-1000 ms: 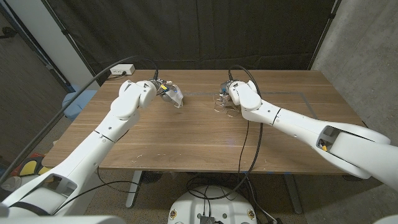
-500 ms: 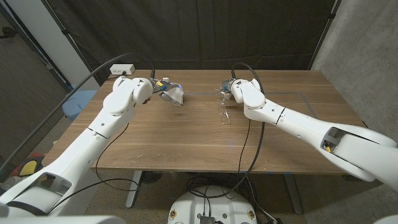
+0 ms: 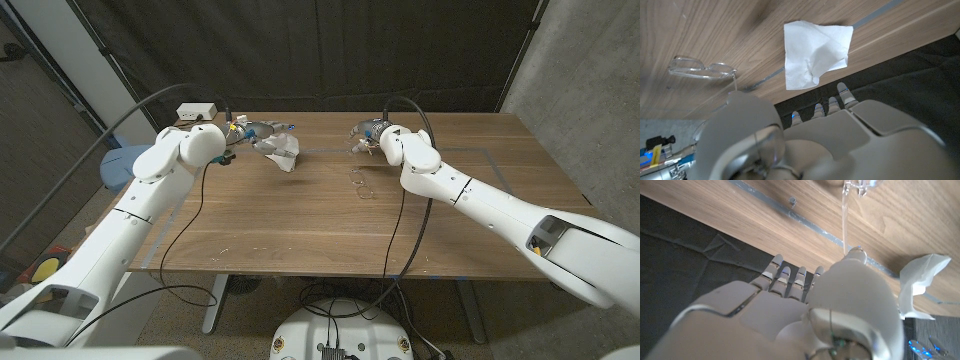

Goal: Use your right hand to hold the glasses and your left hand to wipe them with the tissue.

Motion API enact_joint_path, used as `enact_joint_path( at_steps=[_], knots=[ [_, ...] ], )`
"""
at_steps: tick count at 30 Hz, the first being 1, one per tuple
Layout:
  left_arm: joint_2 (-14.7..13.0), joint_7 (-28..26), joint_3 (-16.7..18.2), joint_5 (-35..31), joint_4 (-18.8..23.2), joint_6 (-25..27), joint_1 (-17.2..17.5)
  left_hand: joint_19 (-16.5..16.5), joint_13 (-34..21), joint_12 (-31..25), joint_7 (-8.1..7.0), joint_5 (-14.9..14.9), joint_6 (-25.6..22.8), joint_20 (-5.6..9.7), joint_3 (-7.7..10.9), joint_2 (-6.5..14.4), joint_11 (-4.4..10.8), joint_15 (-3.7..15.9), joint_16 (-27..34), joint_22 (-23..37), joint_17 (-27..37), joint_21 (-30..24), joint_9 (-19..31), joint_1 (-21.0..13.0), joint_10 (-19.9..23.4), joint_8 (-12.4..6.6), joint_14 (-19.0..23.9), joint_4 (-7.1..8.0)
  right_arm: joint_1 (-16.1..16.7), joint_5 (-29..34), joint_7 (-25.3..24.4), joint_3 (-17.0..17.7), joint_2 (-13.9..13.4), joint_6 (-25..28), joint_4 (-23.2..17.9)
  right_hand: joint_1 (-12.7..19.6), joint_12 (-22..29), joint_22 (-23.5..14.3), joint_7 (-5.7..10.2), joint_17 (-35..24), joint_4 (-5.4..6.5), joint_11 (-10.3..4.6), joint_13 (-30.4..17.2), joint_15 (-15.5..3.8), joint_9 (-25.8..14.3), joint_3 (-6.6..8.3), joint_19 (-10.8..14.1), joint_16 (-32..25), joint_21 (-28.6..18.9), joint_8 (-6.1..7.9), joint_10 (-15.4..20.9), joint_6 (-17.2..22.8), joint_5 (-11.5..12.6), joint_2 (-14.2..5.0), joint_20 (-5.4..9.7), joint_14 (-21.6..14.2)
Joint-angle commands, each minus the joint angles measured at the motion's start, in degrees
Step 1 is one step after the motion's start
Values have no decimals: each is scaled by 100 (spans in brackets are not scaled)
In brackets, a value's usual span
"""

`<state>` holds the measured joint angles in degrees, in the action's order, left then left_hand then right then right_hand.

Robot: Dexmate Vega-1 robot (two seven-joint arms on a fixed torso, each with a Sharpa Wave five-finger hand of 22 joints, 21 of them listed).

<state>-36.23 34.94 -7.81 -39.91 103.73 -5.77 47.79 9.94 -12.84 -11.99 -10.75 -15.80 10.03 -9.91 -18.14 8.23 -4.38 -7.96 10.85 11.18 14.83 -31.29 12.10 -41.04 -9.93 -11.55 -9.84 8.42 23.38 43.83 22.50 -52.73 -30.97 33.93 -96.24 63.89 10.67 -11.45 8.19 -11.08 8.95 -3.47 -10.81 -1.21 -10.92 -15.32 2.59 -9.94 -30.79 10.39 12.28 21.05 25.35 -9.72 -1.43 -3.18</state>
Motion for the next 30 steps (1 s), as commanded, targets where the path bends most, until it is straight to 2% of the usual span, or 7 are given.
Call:
enact_joint_path(
  at_steps=[1,9,13,22,27,29,30],
  knots=[
    [-9,50,287,3136,-1249,-1328,-329,1078,16,-77,-107,-42,1145,46,-1,-88,99,64,79,-6,-34,-11,-22,-54,-732,-68,-760,-72,297,-819,-939,523,-35,-205,-126,-129,73,-8,-84,-36,63,64,-18,56,-1,43,-67,-64,15,70,11,76,-56,-108,-10,24],
    [166,474,315,4230,-1879,-1569,-519,927,45,-128,-133,-66,1025,102,-8,-173,191,117,129,-16,-83,-31,-54,-117,-582,-84,-620,-138,769,-2300,-1889,1383,119,-1349,225,-407,121,-16,-192,-49,129,135,-18,7,0,122,-37,-178,-2,57,53,61,-204,-152,-83,-221],
    [248,732,343,4602,-2124,-1605,-605,873,54,-120,-150,-74,1024,145,-13,-188,178,130,132,-18,-97,-39,-63,-115,-592,-71,-604,-142,888,-3098,-1994,1739,217,-1975,531,-857,158,-20,-247,-56,191,213,-20,37,-8,143,-127,-195,33,54,94,37,-387,-154,-165,-282],
    [470,826,489,4948,-2523,-1833,-667,904,81,-44,-133,-99,1276,154,-14,-200,142,134,95,-21,-139,15,-85,-97,-765,52,-686,-143,1101,-4232,-2304,2189,572,-3121,1197,-1101,172,-18,-304,-67,171,260,-15,52,-5,207,-177,-203,60,66,116,73,-505,-188,-170,-299],
    [585,915,586,5091,-2771,-1771,-730,964,98,12,-65,-114,1451,182,-14,-187,147,156,59,-19,-162,64,-95,-61,-917,111,-791,-125,1087,-5060,-1976,2461,842,-3666,1745,-1333,122,-10,-310,-75,171,262,-3,42,-5,312,-264,-175,105,24,-15,-48,-620,-208,-106,-216],
    [620,851,630,5058,-2826,-1780,-721,967,106,46,-17,-120,1517,189,-16,-182,121,166,42,-18,-173,77,-99,-41,-1017,123,-848,-116,1059,-5293,-1817,2532,913,-3839,1943,-1530,102,3,-319,-67,147,247,13,73,0,400,-269,-171,126,29,-72,-64,-733,-191,149,-199],
    [645,869,651,5097,-2868,-1744,-727,969,108,49,0,-121,1526,193,-16,-182,121,163,38,-18,-175,81,-100,-37,-1027,123,-862,-114,1046,-5423,-1720,2573,953,-3916,2046,-1573,99,8,-321,-56,123,239,19,66,2,434,-291,-145,143,32,-81,-62,-770,-176,203,-138]
  ],
)
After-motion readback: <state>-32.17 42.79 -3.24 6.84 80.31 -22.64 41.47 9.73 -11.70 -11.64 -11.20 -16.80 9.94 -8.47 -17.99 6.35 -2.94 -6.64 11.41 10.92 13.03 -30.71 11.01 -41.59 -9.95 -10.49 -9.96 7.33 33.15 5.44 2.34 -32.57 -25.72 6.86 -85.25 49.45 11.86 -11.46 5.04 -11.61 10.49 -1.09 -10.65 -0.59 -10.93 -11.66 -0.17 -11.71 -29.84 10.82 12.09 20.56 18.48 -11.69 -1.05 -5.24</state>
